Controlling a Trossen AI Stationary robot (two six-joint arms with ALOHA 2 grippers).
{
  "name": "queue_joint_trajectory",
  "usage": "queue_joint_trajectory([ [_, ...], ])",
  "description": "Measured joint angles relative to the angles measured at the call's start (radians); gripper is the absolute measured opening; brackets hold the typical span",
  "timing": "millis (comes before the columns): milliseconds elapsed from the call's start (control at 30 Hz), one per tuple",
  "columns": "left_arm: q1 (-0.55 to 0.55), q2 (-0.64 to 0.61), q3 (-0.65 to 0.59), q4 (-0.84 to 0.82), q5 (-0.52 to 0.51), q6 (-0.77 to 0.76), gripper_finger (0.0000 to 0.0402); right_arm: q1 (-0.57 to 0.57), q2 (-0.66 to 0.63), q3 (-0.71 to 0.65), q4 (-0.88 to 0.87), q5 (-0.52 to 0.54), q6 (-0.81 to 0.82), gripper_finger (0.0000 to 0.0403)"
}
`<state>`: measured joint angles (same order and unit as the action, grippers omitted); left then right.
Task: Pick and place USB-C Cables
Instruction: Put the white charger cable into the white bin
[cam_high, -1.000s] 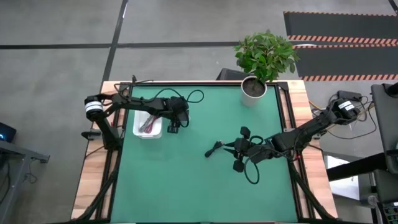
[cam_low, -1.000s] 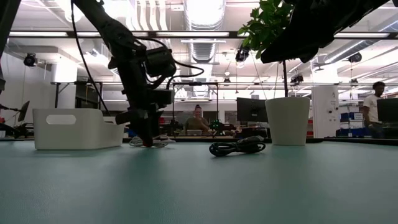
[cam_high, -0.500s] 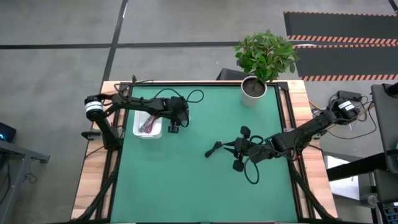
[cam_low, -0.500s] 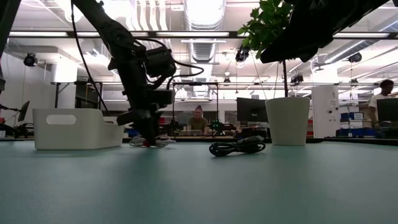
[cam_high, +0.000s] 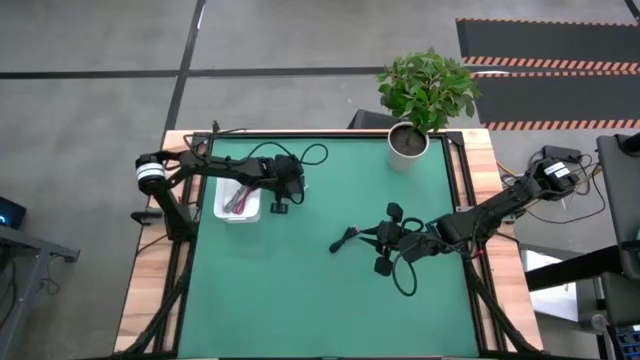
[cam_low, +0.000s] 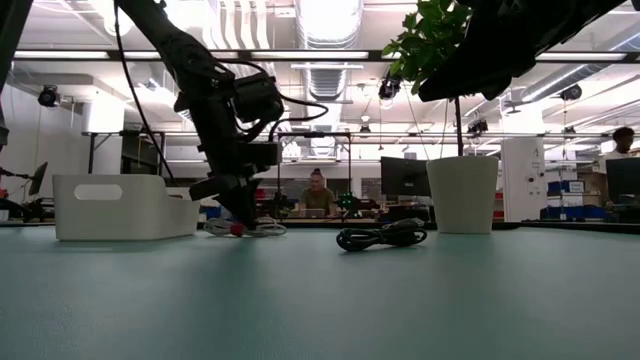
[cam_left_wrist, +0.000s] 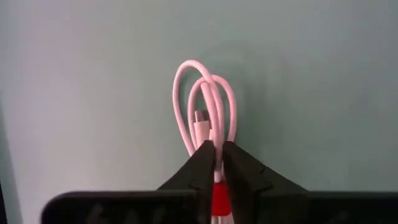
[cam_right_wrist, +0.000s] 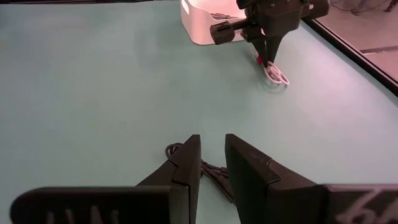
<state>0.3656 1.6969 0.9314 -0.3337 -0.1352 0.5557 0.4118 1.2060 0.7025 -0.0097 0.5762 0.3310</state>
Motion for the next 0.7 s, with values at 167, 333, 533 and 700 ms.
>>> queue_joint_trajectory([
  [167,-0.001,0.0,0.004,0.019,0.0,-0.001,0.0003,0.0,0.0,0.0,0.0,0.0,0.0,0.0066],
  [333,-0.018,-0.036,0.027,0.02,0.0,-0.057,0.0001,0.0,0.0,0.0,0.0,0.0,-0.001,0.0066],
  [533,-0.096,-0.159,0.041,0.078,-0.004,-0.114,0.0001,0.0,0.0,0.0,-0.007,0.0,0.0,0.0066],
  [700,-0.193,-0.3,0.041,0.098,-0.012,-0.218,0.0,0.0,0.0,0.0,-0.013,0.0,0.0,0.0066],
])
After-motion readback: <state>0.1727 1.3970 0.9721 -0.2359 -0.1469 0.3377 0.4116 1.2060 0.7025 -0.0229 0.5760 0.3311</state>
